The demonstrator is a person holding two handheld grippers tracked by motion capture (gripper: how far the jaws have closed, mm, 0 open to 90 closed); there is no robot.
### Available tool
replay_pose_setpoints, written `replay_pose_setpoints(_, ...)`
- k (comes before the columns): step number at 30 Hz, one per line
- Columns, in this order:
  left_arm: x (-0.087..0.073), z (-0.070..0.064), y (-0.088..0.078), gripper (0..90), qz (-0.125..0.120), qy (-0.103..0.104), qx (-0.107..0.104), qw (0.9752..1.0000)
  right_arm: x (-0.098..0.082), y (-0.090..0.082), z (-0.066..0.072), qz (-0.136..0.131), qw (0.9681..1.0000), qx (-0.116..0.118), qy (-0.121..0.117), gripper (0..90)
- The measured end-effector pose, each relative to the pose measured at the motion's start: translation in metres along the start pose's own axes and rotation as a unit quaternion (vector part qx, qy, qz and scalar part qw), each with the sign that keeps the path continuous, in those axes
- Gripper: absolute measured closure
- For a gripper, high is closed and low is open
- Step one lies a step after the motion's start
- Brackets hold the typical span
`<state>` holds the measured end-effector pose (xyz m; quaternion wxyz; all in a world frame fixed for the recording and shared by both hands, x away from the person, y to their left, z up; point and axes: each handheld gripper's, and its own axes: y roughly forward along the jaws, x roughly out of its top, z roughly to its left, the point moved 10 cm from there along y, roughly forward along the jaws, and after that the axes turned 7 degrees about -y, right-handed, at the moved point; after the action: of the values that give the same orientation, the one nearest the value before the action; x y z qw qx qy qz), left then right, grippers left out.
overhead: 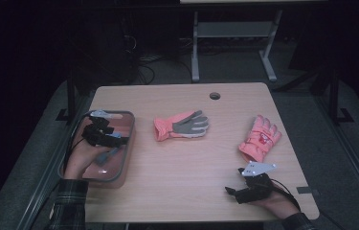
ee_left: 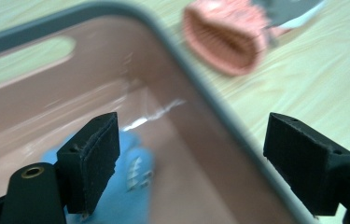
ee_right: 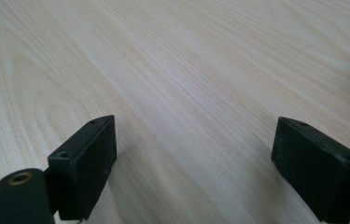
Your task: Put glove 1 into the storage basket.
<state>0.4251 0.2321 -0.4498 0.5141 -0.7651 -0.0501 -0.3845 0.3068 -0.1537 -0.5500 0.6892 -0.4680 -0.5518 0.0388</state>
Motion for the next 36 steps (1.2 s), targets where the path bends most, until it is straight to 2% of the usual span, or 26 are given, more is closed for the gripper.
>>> replay_pose_setpoints(2, 0.006, -0.01, 0.0, 18.0, -0.01, 0.006, -0.007, 0.9999, 0.0, 0.0, 0.0, 0.0, 1.0, 0.0, 0.0, 13.9)
replay_pose_setpoints(10, 0.015, -0.043, 0.007, 18.0, -0.01, 0.034, -0.025, 0.9991, 0.0, 0.0, 0.0, 0.0, 1.0, 0.0, 0.0, 13.9)
replay_pose_setpoints(21, 0.015, -0.101, 0.033, 18.0, 0.006, 0.07, -0.058, 0.9959, 0.0, 0.0, 0.0, 0.0, 1.0, 0.0, 0.0, 13.9)
replay_pose_setpoints(29, 0.007, -0.124, 0.059, 19.4, 0.024, 0.092, -0.064, 0.9934, 0.0, 0.0, 0.0, 0.0, 1.0, 0.0, 0.0, 13.9)
replay_pose_setpoints(31, 0.006, -0.126, 0.064, 20.1, 0.026, 0.104, -0.059, 0.9925, 0.0, 0.0, 0.0, 0.0, 1.0, 0.0, 0.0, 13.9)
replay_pose_setpoints(35, 0.01, -0.129, 0.071, 24.9, 0.023, 0.112, -0.051, 0.9922, 0.0, 0.0, 0.0, 0.0, 1.0, 0.0, 0.0, 13.9)
replay_pose_setpoints(36, 0.011, -0.13, 0.072, 29.7, 0.023, 0.113, -0.049, 0.992, 0.0, 0.0, 0.0, 0.0, 1.0, 0.0, 0.0, 13.9)
